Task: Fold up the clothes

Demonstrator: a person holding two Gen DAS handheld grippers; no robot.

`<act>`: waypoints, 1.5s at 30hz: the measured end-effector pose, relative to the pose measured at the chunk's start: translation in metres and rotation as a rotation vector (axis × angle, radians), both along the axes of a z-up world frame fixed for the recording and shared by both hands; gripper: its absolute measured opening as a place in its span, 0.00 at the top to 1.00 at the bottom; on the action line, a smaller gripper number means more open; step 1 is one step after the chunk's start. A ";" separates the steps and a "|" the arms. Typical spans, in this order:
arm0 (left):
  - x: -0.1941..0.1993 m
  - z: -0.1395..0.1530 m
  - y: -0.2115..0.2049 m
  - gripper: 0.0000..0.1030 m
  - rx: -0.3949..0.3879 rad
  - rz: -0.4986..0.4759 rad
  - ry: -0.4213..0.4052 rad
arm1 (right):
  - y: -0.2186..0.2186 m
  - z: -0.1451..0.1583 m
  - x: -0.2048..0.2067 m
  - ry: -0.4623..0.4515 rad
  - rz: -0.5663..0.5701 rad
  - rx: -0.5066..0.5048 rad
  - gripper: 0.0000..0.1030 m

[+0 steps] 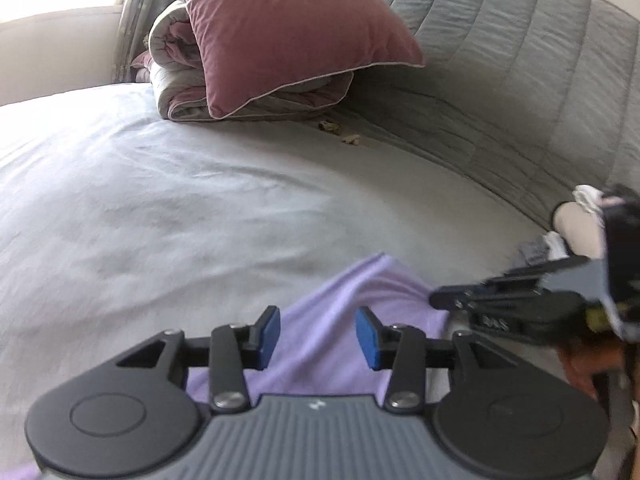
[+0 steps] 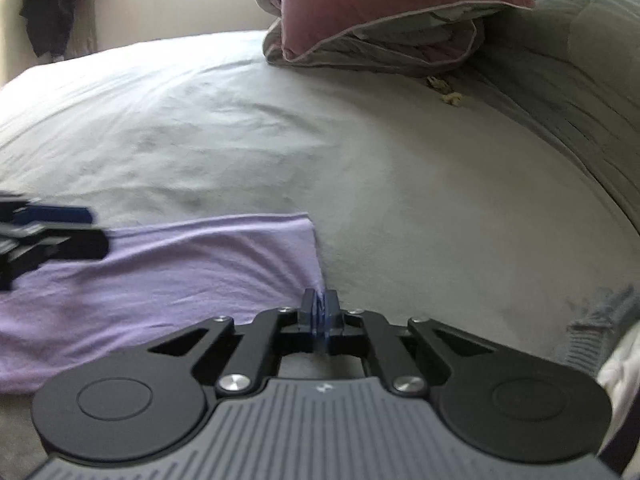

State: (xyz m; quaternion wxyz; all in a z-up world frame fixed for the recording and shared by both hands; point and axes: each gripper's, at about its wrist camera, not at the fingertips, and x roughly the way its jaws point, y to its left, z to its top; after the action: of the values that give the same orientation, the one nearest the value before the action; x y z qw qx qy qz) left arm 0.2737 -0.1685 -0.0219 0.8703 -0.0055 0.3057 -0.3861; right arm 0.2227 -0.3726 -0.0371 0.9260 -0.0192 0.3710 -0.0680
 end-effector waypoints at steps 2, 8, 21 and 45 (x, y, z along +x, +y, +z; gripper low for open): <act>-0.015 0.002 0.010 0.56 -0.017 0.007 0.007 | 0.000 0.000 0.000 0.008 -0.003 -0.002 0.98; -0.067 0.013 0.056 0.49 -0.022 0.054 -0.027 | 0.002 0.011 -0.005 -0.049 -0.022 -0.027 0.74; -0.122 0.000 0.136 0.49 0.165 0.115 0.024 | 0.045 0.025 -0.003 -0.122 0.265 0.126 0.57; -0.190 -0.004 0.241 0.56 0.152 0.163 0.092 | 0.175 0.001 -0.040 0.047 1.212 0.209 0.54</act>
State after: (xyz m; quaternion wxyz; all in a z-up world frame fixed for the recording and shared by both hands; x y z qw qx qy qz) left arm 0.0840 0.0729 -0.0263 0.8818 0.0180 0.3722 -0.2890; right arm 0.1826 -0.1973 -0.0360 0.7885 -0.1372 0.3192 0.5076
